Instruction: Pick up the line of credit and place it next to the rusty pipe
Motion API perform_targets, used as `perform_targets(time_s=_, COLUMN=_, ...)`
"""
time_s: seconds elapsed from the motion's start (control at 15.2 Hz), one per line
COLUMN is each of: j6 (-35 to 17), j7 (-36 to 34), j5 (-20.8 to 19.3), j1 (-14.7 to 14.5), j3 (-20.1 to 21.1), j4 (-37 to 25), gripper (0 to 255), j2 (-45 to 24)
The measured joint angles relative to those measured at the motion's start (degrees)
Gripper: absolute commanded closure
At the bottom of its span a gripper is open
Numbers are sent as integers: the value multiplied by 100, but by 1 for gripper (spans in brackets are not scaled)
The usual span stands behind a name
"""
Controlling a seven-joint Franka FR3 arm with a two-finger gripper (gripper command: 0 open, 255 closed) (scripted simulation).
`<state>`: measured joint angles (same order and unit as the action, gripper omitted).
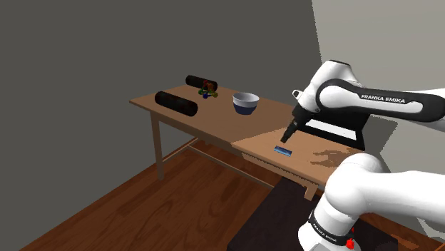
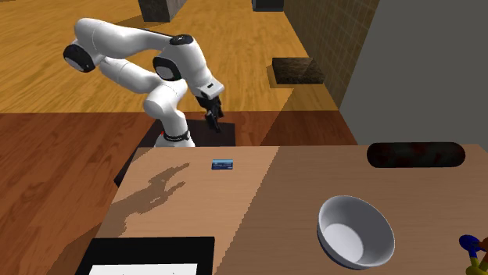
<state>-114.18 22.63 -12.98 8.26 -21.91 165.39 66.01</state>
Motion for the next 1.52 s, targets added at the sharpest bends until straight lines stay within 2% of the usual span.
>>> perform_targets(time_s=0.26, j6=-1187, j7=802, j5=-496, j1=356, j3=-1057, j4=528, gripper=0, j2=-38)
perform_targets(time_s=0.4, j6=-1890, j7=1315, j5=-760, j1=492, j3=-1748, j4=731, gripper=0, j2=-260)
perform_targets(time_s=0.53, j6=-2595, j7=1778, j5=-906, j1=391, j3=-2411, j4=782, gripper=0, j2=-599)
perform_targets(time_s=0.66, j6=-3264, j7=2131, j5=-992, j1=160, j3=-2989, j4=772, gripper=0, j2=-1006)
perform_targets(time_s=1.12, j6=-4376, j7=2293, j5=-1005, j1=-513, j3=-3621, j4=774, gripper=0, j2=-1878)
perform_targets(time_s=1.52, j6=-4513, j7=2298, j5=-999, j1=-603, j3=-3686, j4=782, gripper=0, j2=-1983)
